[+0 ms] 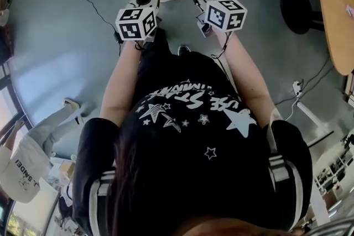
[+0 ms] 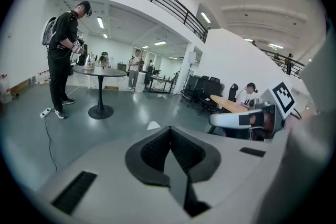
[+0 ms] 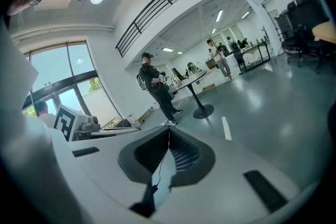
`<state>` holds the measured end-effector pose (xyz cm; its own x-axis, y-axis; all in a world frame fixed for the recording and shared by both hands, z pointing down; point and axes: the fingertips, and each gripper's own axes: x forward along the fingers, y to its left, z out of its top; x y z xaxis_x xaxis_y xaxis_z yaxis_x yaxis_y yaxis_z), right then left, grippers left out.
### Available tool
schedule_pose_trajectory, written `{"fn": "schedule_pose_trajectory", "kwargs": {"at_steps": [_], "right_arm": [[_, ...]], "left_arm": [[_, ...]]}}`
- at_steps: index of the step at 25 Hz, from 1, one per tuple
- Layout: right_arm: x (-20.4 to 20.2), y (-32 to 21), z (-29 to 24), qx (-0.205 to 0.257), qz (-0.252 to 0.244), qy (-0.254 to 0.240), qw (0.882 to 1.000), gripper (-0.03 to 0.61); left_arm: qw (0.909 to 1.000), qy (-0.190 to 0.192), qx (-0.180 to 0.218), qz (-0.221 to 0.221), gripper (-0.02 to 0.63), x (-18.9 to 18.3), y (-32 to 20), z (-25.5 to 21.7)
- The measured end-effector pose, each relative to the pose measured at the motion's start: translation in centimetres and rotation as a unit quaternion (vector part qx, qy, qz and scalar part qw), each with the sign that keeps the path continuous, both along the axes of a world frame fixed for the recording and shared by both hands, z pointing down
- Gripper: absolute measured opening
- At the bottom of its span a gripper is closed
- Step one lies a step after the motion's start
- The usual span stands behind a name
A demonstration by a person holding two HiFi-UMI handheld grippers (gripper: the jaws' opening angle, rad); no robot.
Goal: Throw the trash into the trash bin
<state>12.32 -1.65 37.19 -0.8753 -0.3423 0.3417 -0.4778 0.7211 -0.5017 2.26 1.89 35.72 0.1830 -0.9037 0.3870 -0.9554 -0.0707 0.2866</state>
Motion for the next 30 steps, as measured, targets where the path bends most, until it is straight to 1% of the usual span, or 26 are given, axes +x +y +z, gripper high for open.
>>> {"fn": "schedule_pose_trajectory", "kwargs": {"at_steps": [3, 10, 14, 19, 25, 30], "right_arm": [[0.4, 1.0, -0.4, 0.007, 0.001, 0.000, 1.000, 0.006], [0.3, 3.3, -2.3, 0.020, 0.024, -0.016, 0.999, 0.006], [0.1, 5.4, -3.6, 0.031, 0.039, -0.012, 0.999, 0.006], [-0.6, 8.8, -4.9, 0.057, 0.045, -0.001, 0.997, 0.006], [-1.6, 12.6, -5.0, 0.068, 0.053, 0.008, 0.996, 0.006], [-1.2, 13.5, -6.4, 0.077, 0.069, 0.016, 0.995, 0.006]], "left_arm": [[1.0000, 0.003, 0.009, -0.003, 0.011, 0.3, 1.0, -0.7], [0.9996, 0.010, 0.023, 0.012, 0.011, 0.1, 3.0, -1.9], [0.9989, 0.017, 0.035, 0.024, 0.011, 0.0, 5.0, -3.2], [0.9973, 0.026, 0.055, 0.041, 0.011, -0.6, 7.8, -5.0], [0.9957, 0.021, 0.069, 0.058, 0.011, -1.5, 10.7, -5.7], [0.9938, 0.019, 0.082, 0.072, 0.011, -1.3, 11.9, -7.3]]}}
